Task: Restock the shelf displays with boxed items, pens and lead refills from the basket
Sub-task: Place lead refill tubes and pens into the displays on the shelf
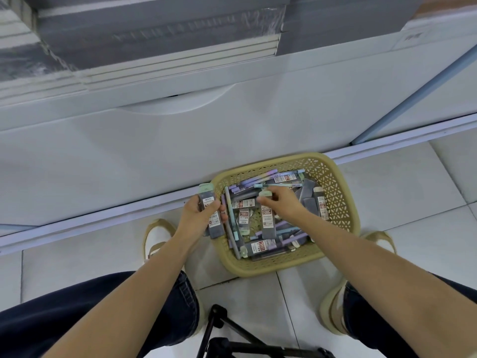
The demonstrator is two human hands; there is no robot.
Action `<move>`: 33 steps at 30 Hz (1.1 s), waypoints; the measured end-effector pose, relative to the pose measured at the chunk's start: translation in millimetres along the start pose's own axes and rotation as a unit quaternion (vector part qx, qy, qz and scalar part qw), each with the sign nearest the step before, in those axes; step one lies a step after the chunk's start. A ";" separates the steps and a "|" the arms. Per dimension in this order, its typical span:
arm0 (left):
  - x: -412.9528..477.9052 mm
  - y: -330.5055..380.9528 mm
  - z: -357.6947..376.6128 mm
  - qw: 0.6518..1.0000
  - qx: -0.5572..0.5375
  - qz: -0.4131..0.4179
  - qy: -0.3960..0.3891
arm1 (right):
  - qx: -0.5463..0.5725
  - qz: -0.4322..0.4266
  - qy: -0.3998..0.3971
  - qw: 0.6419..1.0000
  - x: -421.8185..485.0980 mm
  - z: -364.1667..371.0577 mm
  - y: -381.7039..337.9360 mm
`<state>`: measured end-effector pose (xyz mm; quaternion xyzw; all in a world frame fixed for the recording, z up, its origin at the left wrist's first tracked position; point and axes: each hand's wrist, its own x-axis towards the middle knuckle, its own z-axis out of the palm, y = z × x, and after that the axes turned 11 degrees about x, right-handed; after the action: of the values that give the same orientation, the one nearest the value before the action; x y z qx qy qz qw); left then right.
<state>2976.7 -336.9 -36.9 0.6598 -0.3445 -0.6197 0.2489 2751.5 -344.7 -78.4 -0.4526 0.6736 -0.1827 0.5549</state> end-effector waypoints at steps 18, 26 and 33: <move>-5.9 24.1 29.0 0.998 -0.051 -0.038 -0.017 | 0.194 -0.078 -0.051 0.977 -19.5 -69.6 -41.0; -47.9 73.4 47.1 0.993 -0.047 0.111 -0.006 | 0.065 -0.100 -0.187 0.975 -77.5 -84.5 -90.0; -88.3 140.1 39.9 0.963 0.098 0.245 -0.049 | -0.010 -0.164 -0.211 0.964 -126.7 -115.0 -160.9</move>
<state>2917.2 -355.1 121.7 0.5449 -0.5663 -0.5350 0.3101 2708.8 -355.4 152.4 -0.5904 0.4593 -0.1648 0.6429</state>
